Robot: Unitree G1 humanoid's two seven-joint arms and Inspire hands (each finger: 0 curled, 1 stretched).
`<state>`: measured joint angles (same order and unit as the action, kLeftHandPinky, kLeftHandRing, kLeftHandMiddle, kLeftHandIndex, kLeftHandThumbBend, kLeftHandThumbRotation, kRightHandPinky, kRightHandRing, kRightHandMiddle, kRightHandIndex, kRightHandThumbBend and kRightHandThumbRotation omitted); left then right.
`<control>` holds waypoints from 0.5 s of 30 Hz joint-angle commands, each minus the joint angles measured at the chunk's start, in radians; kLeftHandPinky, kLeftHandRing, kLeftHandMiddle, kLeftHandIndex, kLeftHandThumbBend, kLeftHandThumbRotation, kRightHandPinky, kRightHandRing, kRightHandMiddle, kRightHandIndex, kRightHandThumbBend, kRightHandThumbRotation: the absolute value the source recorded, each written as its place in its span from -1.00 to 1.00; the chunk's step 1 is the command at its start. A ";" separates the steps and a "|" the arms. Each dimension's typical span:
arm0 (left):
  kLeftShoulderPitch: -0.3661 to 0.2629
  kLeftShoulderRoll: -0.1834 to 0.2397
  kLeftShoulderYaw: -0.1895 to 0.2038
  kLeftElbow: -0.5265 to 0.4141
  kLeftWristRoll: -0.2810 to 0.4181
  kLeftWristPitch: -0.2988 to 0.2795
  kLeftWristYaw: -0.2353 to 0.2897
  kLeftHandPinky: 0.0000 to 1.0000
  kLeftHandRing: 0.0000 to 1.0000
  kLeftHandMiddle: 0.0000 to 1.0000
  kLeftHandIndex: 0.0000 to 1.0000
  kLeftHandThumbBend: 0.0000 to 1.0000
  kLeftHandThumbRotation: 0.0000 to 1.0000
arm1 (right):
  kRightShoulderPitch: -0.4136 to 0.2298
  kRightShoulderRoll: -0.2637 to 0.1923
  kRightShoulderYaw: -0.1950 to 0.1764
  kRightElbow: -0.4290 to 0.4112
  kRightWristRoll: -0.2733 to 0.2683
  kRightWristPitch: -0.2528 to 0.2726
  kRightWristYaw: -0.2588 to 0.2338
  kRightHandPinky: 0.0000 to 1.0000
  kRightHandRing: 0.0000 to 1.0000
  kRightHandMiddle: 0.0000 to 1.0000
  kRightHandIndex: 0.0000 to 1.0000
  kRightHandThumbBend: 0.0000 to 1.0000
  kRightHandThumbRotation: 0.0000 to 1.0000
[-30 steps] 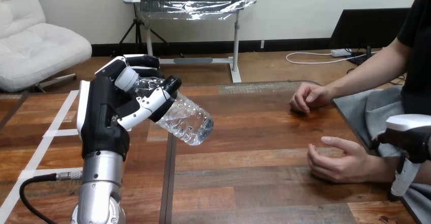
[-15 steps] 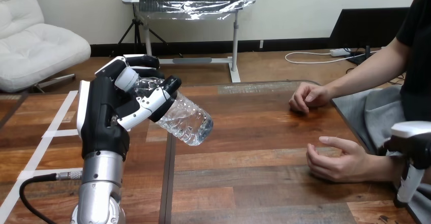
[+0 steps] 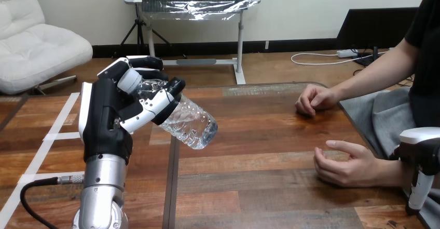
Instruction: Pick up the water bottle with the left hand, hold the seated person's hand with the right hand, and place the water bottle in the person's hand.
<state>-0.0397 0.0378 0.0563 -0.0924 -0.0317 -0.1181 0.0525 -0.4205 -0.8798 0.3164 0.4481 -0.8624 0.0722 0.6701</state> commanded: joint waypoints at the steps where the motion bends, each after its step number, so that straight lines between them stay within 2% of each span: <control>1: -0.064 0.002 0.007 -0.027 0.003 -0.008 0.002 -0.26 -0.16 -0.08 0.02 0.20 -1.00 | -0.088 -0.001 0.001 0.026 0.011 -0.009 -0.017 0.38 0.70 0.80 0.74 0.52 -0.80; 7: -0.064 -0.001 0.008 -0.027 0.000 -0.006 0.002 -0.26 -0.16 -0.08 0.02 0.18 -1.00 | -0.101 0.012 0.001 0.064 0.027 -0.011 -0.013 0.28 0.65 0.78 0.73 0.48 -0.90; 15: -0.065 0.003 0.008 -0.017 0.004 -0.020 0.000 -0.26 -0.17 -0.08 0.02 0.17 -1.00 | -0.128 0.028 0.015 0.128 0.043 -0.034 -0.013 0.31 0.65 0.79 0.73 0.40 -0.98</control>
<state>-0.0398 0.0379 0.0565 -0.0923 -0.0309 -0.1180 0.0533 -0.4686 -0.8664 0.3177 0.5361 -0.8330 0.0494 0.6679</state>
